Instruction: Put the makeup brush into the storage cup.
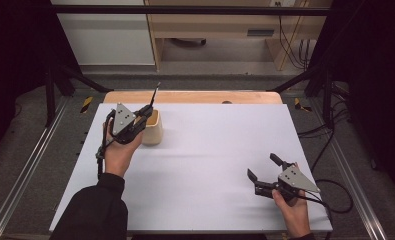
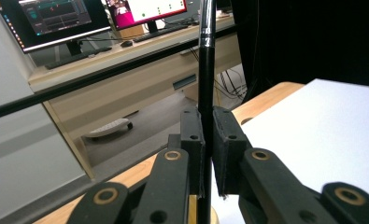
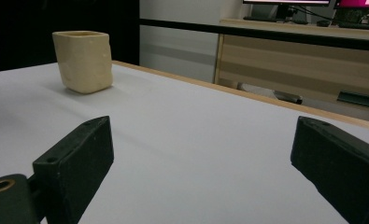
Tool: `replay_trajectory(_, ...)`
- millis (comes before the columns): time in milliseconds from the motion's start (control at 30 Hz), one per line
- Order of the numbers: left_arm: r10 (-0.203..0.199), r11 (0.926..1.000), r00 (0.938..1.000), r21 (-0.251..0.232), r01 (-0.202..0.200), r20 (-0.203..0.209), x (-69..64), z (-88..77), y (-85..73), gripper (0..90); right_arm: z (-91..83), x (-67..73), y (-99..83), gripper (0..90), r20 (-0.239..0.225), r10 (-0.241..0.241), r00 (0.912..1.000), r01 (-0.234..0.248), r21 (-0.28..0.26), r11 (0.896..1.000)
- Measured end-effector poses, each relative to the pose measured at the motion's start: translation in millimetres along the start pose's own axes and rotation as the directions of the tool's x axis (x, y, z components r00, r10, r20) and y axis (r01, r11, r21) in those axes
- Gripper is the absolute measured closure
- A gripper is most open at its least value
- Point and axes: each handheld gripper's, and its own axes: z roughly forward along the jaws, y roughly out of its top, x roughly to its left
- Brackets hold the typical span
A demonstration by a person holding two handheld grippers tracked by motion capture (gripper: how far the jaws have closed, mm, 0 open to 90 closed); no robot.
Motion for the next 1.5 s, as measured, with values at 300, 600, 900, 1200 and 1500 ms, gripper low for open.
replay_trajectory(300,-0.066,0.9978,0.9978,-0.006,0.066,0.000,10.7,3.4,-2.7,83.7,1.0,2.8,-2.4,6.5,0.006,-0.037,0.9993,0.036,0.008,0.999)
replay_trajectory(600,-0.081,0.9967,0.9966,0.005,0.081,-0.008,16.6,7.8,-8.6,83.7,1.3,3.4,-4.1,6.3,0.014,-0.055,0.9984,0.055,0.018,0.998)
replay_trajectory(900,-0.097,0.9953,0.9951,-0.010,0.097,-0.021,20.9,14.0,-11.5,83.8,1.9,3.4,-5.1,6.0,0.009,-0.065,0.9978,0.065,0.018,0.998)
replay_trajectory(1200,-0.106,0.9942,0.9941,-0.021,0.105,-0.026,22.3,18.8,-8.2,83.7,2.0,3.6,-5.7,6.0,0.007,-0.068,0.9976,0.068,0.020,0.997)
replay_trajectory(1500,-0.148,0.9888,0.9883,-0.027,0.147,-0.037,26.9,22.8,-7.7,83.7,2.3,3.3,-6.4,6.0,0.009,-0.070,0.9975,0.069,0.020,0.997)
